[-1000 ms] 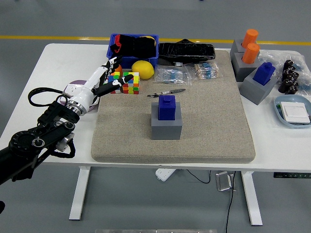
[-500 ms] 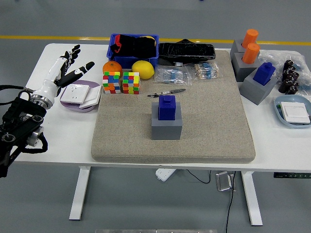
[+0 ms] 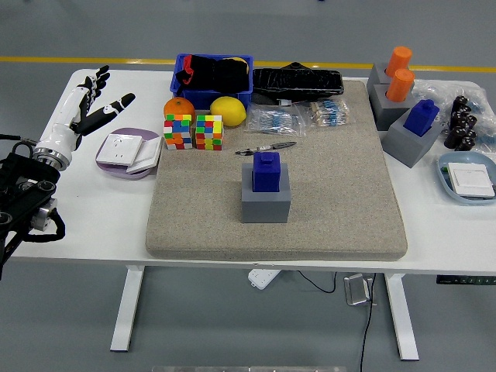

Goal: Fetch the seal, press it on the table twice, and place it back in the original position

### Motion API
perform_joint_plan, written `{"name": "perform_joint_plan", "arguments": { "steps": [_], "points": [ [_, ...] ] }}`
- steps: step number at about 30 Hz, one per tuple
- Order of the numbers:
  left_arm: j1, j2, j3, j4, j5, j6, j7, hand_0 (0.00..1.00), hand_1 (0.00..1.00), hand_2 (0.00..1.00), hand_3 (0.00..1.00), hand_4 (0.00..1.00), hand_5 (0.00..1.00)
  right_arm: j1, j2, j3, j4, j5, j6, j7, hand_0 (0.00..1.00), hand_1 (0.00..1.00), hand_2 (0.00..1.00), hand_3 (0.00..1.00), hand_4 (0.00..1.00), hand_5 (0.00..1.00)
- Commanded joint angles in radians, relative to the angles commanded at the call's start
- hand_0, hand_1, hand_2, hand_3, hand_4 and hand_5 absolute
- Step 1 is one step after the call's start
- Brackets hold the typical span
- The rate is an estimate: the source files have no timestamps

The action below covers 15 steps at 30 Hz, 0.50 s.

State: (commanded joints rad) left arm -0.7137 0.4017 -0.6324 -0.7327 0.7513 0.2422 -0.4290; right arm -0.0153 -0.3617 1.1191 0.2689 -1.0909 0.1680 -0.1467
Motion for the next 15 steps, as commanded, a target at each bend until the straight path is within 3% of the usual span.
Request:
{"name": "perform_joint_plan", "arguments": {
  "steps": [15],
  "points": [
    [-0.025,0.007,-0.002,-0.007,0.003,0.002,-0.001,0.998,0.998,0.998,0.998,0.998,0.583,0.010,-0.005,0.003,0.001,0.000,-0.004,-0.003,0.842,0.769,0.759,0.726,0.793,0.389]
  ]
}}
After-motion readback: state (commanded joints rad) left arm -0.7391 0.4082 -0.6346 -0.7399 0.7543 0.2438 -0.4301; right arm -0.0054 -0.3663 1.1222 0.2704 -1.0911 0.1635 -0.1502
